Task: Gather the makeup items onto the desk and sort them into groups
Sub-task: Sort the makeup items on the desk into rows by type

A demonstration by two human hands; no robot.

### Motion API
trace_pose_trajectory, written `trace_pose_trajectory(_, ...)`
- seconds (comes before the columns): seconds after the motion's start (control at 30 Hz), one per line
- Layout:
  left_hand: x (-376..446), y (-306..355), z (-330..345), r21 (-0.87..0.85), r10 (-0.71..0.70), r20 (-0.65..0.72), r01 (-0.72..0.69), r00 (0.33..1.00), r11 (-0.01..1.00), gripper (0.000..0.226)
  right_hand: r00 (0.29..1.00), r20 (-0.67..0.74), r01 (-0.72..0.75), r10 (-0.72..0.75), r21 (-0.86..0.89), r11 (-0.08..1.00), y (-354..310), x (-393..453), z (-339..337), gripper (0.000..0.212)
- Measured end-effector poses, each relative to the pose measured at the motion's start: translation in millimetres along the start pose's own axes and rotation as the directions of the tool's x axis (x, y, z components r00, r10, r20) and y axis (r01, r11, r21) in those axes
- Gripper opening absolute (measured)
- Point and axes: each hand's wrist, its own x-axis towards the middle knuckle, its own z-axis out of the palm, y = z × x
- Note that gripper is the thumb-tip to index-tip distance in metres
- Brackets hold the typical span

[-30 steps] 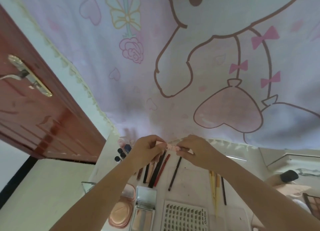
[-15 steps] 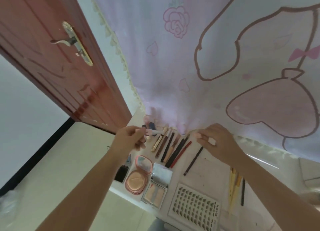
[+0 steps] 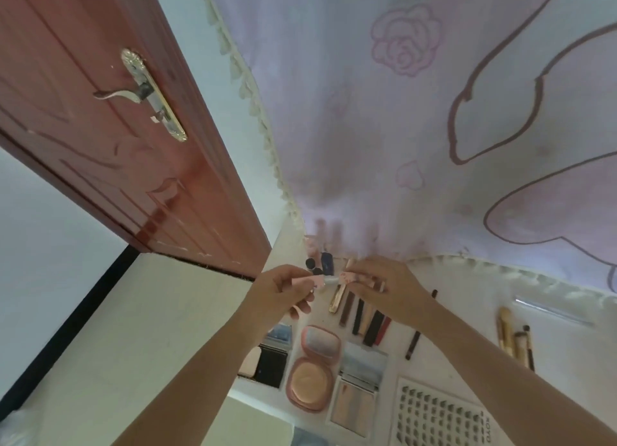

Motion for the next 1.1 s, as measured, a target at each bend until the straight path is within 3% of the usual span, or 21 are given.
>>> trace_pose_trajectory(0.07, 15, -8, -20, 0.198, -0.010, 0.079, -0.006, 0.997, 0.980, 0.015, 0.999, 0.037, -0.001, 0.003, -0.056, 0.998, -5, 10, 13, 0.016)
trace_pose_trajectory(0.17, 43, -26, -46, 0.514, 0.008, 0.201, -0.112, 0.980, 0.851, 0.006, 0.995, 0.040, -0.091, 0.096, -0.112, 0.990, -5, 22, 37, 0.009)
trace_pose_trajectory(0.33, 83, -61, -58, 0.733, 0.037, 0.306, -0.261, 0.951, 0.629, 0.027, 0.934, 0.058, -0.332, 0.352, -0.222, 0.917, 6, 34, 78, 0.008)
trace_pose_trajectory(0.43, 97, -82, -52, 0.746, -0.073, 0.343, -0.224, 0.937, 0.627, 0.032, 0.880, 0.038, -0.452, 0.473, -0.237, 0.860, 11, 34, 98, 0.014)
trace_pose_trajectory(0.6, 108, -101, -35, 0.707, -0.206, 0.483, -0.240, 0.851, 0.665, 0.030, 0.825, -0.023, -0.547, 0.564, -0.284, 0.788, 18, 29, 112, 0.019)
trace_pose_trajectory(0.83, 119, -106, -25, 0.662, -0.190, 0.516, -0.249, 0.835, 0.707, 0.031, 0.818, -0.075, -0.549, 0.570, -0.398, 0.735, 21, 30, 114, 0.025)
trace_pose_trajectory(1.1, 114, -123, -52, 0.732, -0.227, 0.489, -0.255, 0.842, 0.631, 0.033, 0.848, -0.018, -0.458, 0.530, -0.529, 0.714, 13, 36, 119, 0.027)
